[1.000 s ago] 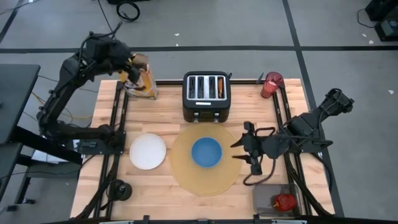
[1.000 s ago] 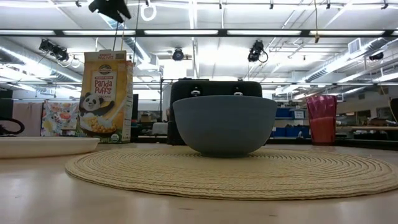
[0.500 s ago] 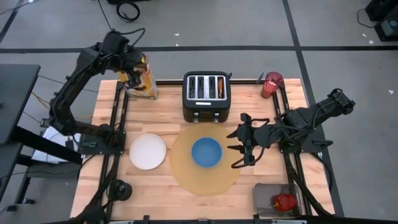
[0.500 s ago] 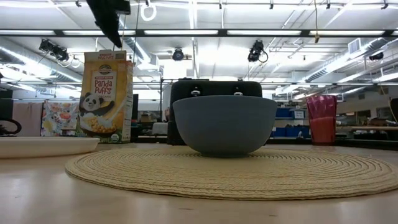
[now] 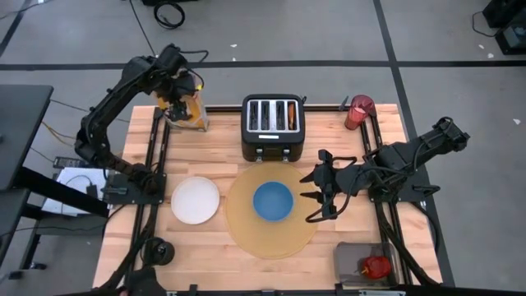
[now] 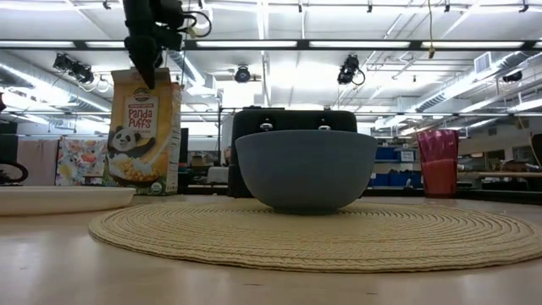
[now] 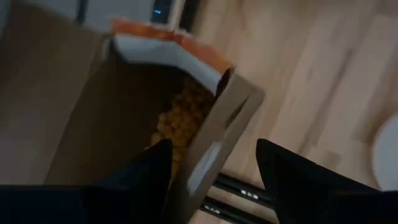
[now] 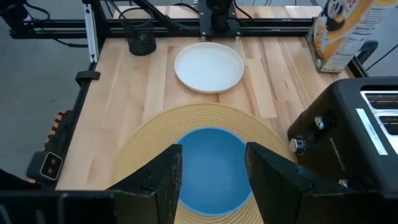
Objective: Arrange a breakfast setting
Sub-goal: Pour the cereal from the cereal box into the bowl
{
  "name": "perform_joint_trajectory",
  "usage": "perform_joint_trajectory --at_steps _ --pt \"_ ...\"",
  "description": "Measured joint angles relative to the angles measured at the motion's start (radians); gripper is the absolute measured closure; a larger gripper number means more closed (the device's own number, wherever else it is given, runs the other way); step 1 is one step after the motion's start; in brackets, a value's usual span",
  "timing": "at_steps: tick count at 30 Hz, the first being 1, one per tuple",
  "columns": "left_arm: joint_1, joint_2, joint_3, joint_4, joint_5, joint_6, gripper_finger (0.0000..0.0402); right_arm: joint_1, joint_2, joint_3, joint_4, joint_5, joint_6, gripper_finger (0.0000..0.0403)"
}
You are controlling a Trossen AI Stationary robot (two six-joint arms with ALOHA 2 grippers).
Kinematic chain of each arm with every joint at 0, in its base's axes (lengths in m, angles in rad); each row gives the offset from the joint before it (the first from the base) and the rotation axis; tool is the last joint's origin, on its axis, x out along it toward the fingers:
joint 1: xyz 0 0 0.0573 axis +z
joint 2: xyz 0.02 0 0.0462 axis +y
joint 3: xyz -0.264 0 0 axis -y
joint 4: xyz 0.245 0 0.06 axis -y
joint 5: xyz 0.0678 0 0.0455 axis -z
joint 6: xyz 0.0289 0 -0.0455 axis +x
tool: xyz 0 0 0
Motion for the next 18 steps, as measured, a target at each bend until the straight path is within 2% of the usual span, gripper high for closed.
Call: perform_joint_trajectory --at_steps 5,13,18 --pt "-0.018 0.027 -0.003 -0.05 -0.048 0.09 0.0217 0.0 0.0 0.0 0.0 0.002 -0.012 0.0222" --pt "-0.019 0.035 -0.086 -0.047 -0.071 0.09 0.0297 0.001 0.0 0.0 0.001 0.002 -0.011 0.0222" --pt "-0.057 0.037 -0.104 -0.055 -0.096 0.057 0.0371 0.001 0.0 0.0 0.017 0.002 -0.003 0.0222"
